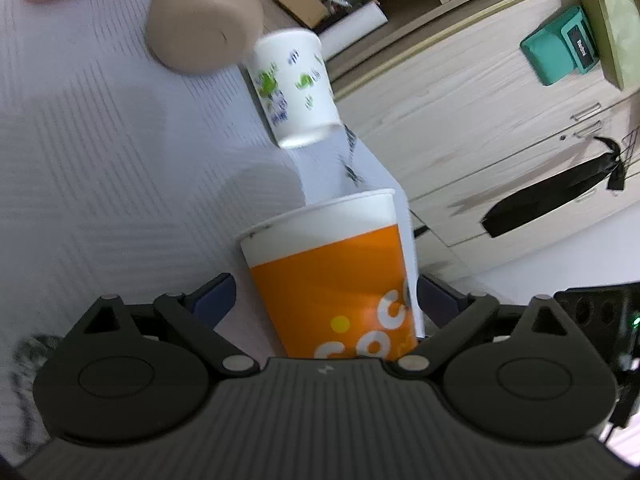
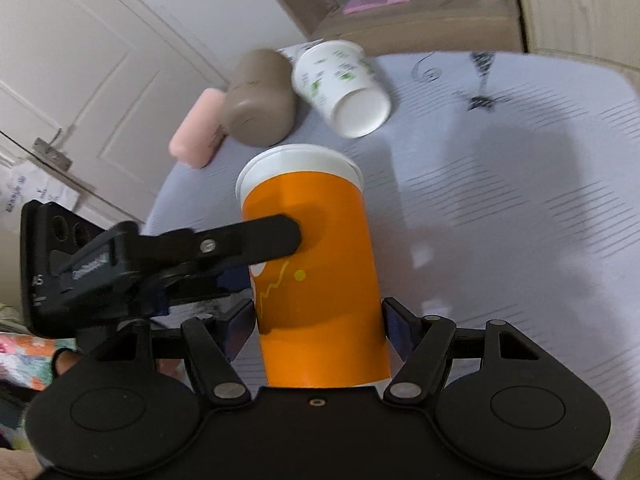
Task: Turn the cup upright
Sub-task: 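Close the right gripper around the orange cup's body, then rotate the held orange cup upright with the right gripper, rim up, then lower the orange cup onto the table and open the right gripper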
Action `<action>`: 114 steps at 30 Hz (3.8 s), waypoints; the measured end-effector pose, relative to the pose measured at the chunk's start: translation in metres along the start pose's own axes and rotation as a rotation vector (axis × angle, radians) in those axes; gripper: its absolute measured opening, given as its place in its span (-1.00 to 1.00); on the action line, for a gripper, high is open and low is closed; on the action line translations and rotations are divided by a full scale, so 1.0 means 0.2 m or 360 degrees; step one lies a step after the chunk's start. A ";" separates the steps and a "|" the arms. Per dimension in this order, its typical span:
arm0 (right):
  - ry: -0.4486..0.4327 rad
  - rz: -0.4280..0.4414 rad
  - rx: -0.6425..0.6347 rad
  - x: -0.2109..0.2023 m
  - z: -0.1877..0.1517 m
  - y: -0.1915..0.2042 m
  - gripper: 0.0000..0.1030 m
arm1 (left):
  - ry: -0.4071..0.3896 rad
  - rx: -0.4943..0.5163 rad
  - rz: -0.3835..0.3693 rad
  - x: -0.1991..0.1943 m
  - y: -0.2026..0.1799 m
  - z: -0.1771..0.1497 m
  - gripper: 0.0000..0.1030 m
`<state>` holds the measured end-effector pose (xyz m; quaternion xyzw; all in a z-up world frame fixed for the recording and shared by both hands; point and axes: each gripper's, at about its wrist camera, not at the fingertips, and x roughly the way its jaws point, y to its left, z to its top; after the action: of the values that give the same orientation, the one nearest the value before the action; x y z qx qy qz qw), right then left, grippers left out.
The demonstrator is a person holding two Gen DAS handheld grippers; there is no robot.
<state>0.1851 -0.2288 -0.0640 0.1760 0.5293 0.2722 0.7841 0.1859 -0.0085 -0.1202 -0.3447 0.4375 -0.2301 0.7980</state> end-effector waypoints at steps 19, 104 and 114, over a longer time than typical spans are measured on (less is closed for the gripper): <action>-0.0163 -0.0103 -0.0486 -0.01 -0.11 0.17 0.43 | -0.0043 0.0270 -0.0079 -0.13 -0.07 0.00 0.52; -0.1284 -0.0945 -0.0717 -0.19 -0.72 0.58 0.70 | -0.0733 0.1087 0.0622 -0.84 -0.32 -0.32 0.85; -0.1408 -0.1069 -0.0573 -0.26 -0.75 0.60 0.70 | -0.0772 0.1146 0.0701 -0.90 -0.37 -0.37 0.88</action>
<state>0.0031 -0.1685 -0.0145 -0.0405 0.1236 -0.0049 0.9915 0.0244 0.0379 0.0042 0.0105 0.1940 -0.1055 0.9753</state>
